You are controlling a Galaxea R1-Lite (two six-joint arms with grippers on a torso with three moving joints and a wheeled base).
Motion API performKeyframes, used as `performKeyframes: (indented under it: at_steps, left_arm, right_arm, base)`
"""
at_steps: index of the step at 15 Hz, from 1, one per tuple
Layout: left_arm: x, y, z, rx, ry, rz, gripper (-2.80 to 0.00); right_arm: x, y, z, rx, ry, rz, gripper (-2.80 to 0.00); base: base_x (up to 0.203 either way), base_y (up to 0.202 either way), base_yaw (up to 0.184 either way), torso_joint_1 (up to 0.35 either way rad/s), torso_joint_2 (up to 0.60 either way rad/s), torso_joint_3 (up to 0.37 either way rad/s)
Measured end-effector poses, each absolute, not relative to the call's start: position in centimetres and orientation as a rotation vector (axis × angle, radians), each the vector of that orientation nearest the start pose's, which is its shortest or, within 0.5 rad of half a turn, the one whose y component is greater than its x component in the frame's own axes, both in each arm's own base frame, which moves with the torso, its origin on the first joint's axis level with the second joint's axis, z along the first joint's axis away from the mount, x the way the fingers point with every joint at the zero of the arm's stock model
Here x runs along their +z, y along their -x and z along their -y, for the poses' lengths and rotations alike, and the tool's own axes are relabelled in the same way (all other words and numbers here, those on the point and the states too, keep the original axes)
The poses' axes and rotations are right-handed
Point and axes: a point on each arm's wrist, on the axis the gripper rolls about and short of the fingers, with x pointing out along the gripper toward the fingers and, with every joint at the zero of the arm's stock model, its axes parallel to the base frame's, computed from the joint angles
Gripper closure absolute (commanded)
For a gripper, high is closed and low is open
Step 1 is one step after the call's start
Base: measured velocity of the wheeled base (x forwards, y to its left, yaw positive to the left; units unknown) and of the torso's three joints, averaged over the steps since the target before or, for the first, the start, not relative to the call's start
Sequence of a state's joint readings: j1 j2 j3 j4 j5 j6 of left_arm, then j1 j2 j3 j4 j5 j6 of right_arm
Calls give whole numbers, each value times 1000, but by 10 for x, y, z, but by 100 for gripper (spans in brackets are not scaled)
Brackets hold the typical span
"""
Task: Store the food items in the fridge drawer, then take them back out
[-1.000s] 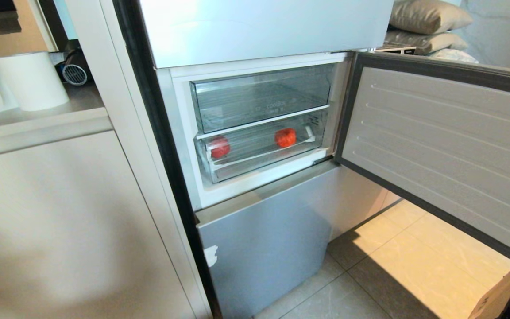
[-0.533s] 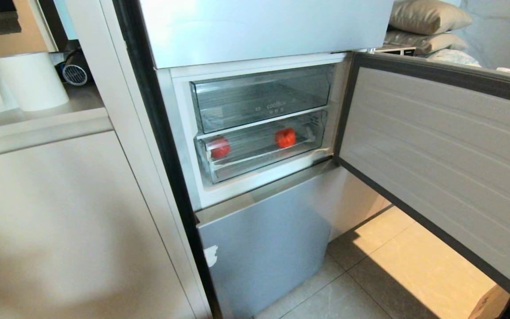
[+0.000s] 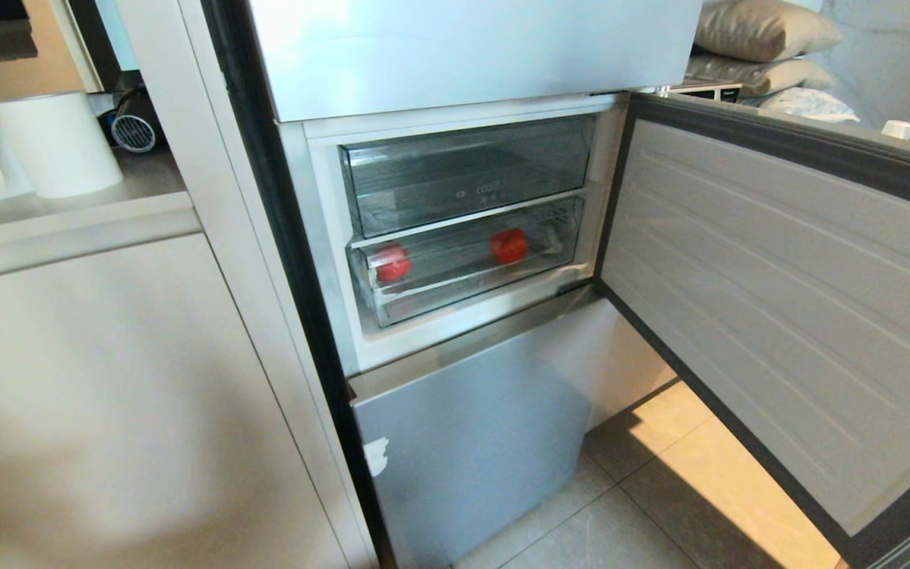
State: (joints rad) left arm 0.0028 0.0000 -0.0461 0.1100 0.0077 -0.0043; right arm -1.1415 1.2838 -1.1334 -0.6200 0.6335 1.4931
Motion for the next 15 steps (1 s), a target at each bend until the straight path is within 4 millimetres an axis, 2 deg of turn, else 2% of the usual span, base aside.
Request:
performKeyframes:
  at_steps: [3,5,8,11,15]
  left_arm:
    - [77,27,0,11,4,-64,0]
    - [77,27,0,10,4,-64,0]
    - [77,27,0,10,4,-64,0]
    - [77,27,0,11,4,-64,0]
    - [77,27,0,10,5,-64,0]
  right_arm:
    - [333,-129,162,-409,-1067,541,0]
    - [305,-161,143,-459,-1065,447,0]
    - [273,-199,104,-401,-1093,265,0]
    - [256,-232,63,-266,-1072,89,0]
    - [254,-276,1,-94,-936,-26,0]
  base:
    - [0,0,0,0,0,0]
    - [0,0,0,0,0,0]
    - [0,0,0,0,0,0]
    - [0,0,0,0,0,0]
    - [0,0,0,0,0,0]
